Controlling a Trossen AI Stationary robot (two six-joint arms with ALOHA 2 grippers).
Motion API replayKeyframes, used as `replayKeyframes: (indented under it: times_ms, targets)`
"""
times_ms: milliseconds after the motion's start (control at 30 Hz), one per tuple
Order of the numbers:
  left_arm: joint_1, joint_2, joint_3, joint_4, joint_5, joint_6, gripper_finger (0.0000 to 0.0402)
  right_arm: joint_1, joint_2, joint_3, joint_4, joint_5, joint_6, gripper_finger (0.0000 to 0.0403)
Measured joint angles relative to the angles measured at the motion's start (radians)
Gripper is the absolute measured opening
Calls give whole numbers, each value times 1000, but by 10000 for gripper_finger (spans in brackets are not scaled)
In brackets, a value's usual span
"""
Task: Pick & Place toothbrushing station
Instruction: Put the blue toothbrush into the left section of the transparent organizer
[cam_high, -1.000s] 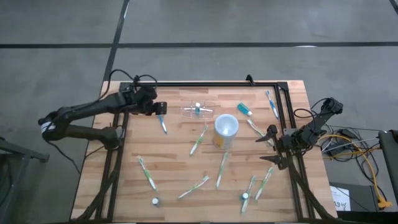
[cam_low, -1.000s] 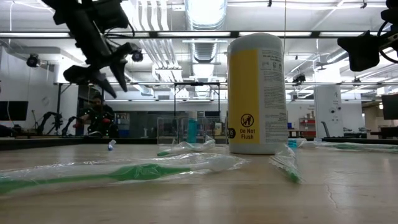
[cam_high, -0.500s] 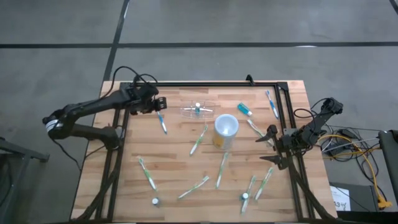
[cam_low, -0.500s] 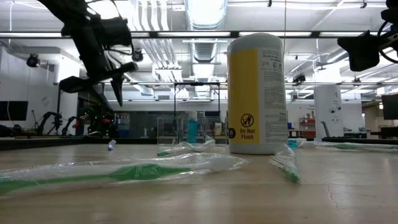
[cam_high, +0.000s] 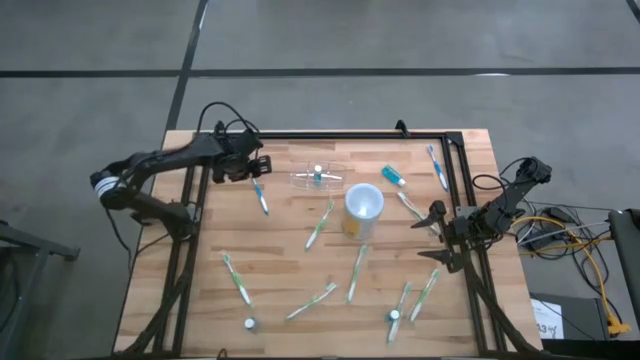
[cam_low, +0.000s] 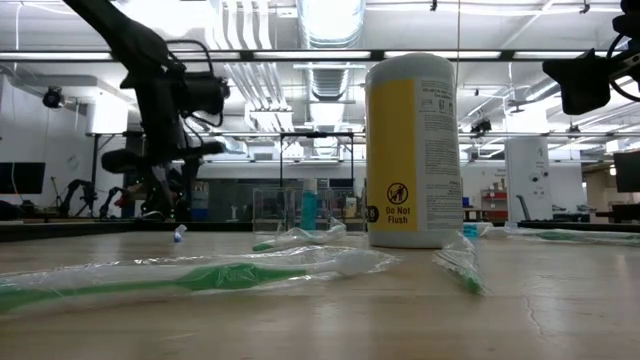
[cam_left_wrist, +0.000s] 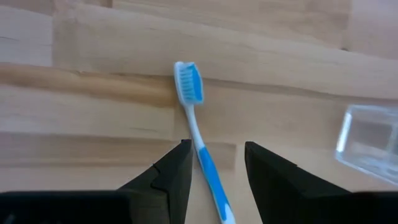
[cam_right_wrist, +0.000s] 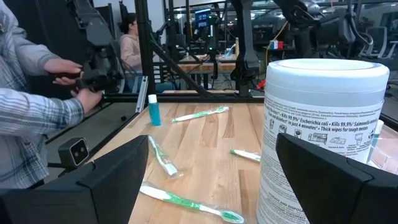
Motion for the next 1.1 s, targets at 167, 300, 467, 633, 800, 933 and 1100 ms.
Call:
replayKeyframes:
  times_ms: [167, 300, 467, 633, 800, 933, 1100]
  targets:
    - [17, 63, 0, 31, -40, 5, 151, 0, 0, 0, 0, 0, 0, 347]
    - [37, 111, 0, 68, -48, 10, 151, 0, 0, 0, 0, 0, 0, 350]
    - [60, 163, 0, 111, -27, 27, 151, 0, 0, 0, 0, 0, 0, 345]
    - [69, 189, 0, 126, 2, 33, 133, 0, 0, 0, 0, 0, 0, 348]
    - [69, 195, 0, 135, 19, 51, 83, 0, 1, 0, 0, 0, 0, 348]
    - [68, 193, 0, 135, 24, 69, 36, 0, 1, 0, 0, 0, 0, 345]
    - [69, 192, 1, 135, 36, 89, 12, 0, 1, 0, 0, 0, 0, 349]
